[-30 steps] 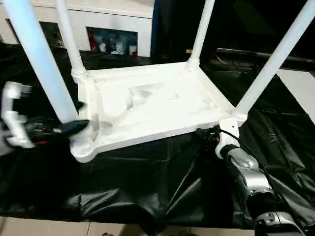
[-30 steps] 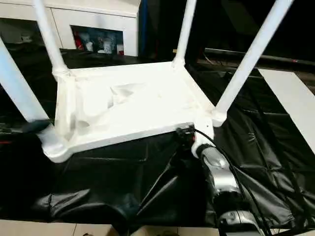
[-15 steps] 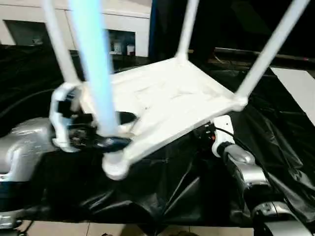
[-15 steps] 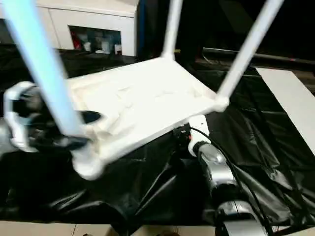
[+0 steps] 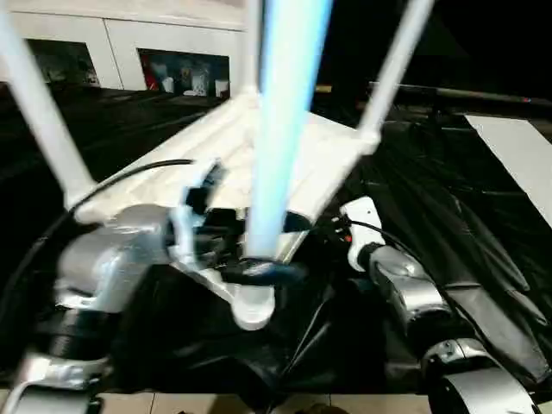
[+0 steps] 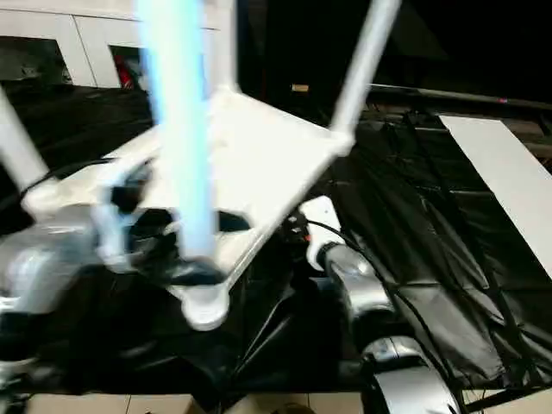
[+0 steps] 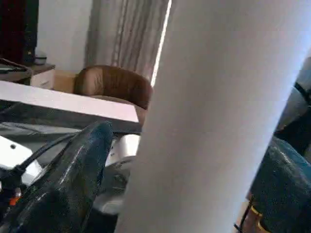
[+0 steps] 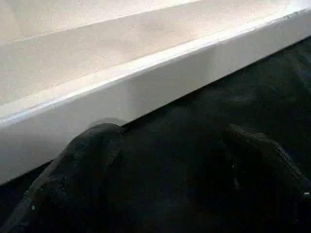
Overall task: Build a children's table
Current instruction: Rotate table base
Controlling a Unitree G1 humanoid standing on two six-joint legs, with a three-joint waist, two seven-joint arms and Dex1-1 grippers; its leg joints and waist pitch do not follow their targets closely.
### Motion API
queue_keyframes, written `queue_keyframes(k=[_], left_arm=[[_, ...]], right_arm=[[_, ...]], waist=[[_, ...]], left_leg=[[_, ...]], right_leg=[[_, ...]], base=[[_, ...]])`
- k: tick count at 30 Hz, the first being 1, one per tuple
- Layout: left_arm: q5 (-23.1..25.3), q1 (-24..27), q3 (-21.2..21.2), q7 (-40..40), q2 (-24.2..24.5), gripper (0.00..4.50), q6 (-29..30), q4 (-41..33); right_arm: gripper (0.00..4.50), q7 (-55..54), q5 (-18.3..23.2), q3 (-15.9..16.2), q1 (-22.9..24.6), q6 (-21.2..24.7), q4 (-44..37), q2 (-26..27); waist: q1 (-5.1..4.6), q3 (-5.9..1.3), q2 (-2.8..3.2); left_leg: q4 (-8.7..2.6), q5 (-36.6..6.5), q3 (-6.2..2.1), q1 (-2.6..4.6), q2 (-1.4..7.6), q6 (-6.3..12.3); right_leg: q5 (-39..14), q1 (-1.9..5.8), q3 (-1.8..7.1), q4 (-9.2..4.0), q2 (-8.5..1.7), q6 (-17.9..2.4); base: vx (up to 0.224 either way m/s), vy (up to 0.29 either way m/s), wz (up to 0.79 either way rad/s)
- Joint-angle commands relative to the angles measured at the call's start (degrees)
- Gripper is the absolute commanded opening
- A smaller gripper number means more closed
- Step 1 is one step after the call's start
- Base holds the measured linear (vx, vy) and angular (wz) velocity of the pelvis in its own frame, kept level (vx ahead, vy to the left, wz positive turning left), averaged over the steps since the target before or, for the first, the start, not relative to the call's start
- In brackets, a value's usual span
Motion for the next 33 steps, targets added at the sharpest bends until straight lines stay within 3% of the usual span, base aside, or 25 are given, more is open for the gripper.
queue_keyframes(k=[1,6,13,15,21,22,25,28,33], left_arm=[[2.1,-1.4,-2.0,1.6,-1.3,4.46,-2.3,0.5],[4.2,-2.5,-3.5,3.7,-3.7,4.46,-5.2,2.7],[10.7,-4.3,-4.0,9.2,-6.3,4.46,-12.2,8.7],[15.8,-6.2,-3.8,15.3,-6.6,4.46,-16.6,14.3],[21.7,-8.1,-4.0,21.5,-5.8,4.46,-21.7,20.3],[22.8,-8.2,-3.7,22.2,-5.9,4.46,-23.7,21.8],[21.9,-6.9,-3.4,19.3,-5.3,4.46,-24.7,20.9],[21.1,-4.9,-5.1,13.7,-2.8,4.46,-23.8,19.4],[26.7,-3.7,-10.7,8.6,3.1,4.46,-26.2,22.9]], right_arm=[[3.99,3.6,-0.1,2.0,-0.7,-1.0,-1.0,1.3],[3.99,8.9,0.4,4.1,0.4,-1.3,-2.7,1.9],[3.99,6.9,-1.6,4.0,-0.4,-3.3,-0.4,1.6],[3.99,3.9,-1.5,2.0,-1.3,-4.2,0.5,0.8],[3.99,3.1,0.4,-0.7,-1.7,-4.7,-0.4,-1.2],[3.99,3.7,1.9,-2.4,-1.6,-4.9,-1.4,-2.6],[3.99,7.0,3.8,-4.0,-0.3,-4.7,-4.5,-4.9],[3.99,12.2,4.3,-3.2,1.7,-4.1,-7.7,-7.4],[3.99,19.9,2.0,0.5,5.2,-3.4,-11.5,-12.6]], waist=[[0.54,-3.95,0.94],[0.57,-3.91,0.91],[0.63,-3.74,0.94],[0.66,-3.80,0.98],[0.67,-3.80,0.94],[0.82,-3.88,1.00],[1.55,-4.12,1.22],[2.01,-4.14,0.93],[2.14,-3.86,1.16]], left_leg=[[-3.47,-7.8,0.59,0.18,0.15,1.25],[-3.44,-8.0,0.60,0.26,0.21,2.08],[-3.56,-10.6,0.49,0.42,0.36,1.11],[-3.52,-10.5,0.49,0.45,0.27,1.08],[-3.51,-11.4,0.37,0.41,0.25,1.21],[-3.45,-10.9,0.42,0.44,0.27,1.55],[-3.27,-8.3,0.52,0.48,0.29,2.62],[-3.21,-6.8,0.57,0.35,0.28,4.23],[-3.47,-9.7,0.54,0.62,0.44,3.63]], right_leg=[[0.8,3.80,1.47,-3.36,-2.43,-14.6],[0.6,3.75,1.43,-3.45,-2.49,-15.3],[-4.1,3.53,1.43,-3.94,-2.62,-14.6],[-4.3,3.45,1.43,-4.03,-2.57,-14.3],[-5.7,3.41,1.36,-4.13,-2.57,-13.7],[-4.6,3.38,1.40,-4.10,-2.57,-14.0],[0.7,3.62,1.42,-3.58,-2.55,-15.2],[3.3,3.81,1.38,-3.40,-2.61,-15.8],[-1.3,3.43,1.26,-3.90,-2.55,-15.4]], base=[[0.000,0.000,0.00],[0.000,0.000,0.00],[0.000,0.000,0.00],[0.000,0.000,0.00],[0.000,0.000,0.00],[0.000,0.000,0.00],[0.000,0.000,0.00],[0.000,0.000,0.00],[0.000,0.000,0.00]])
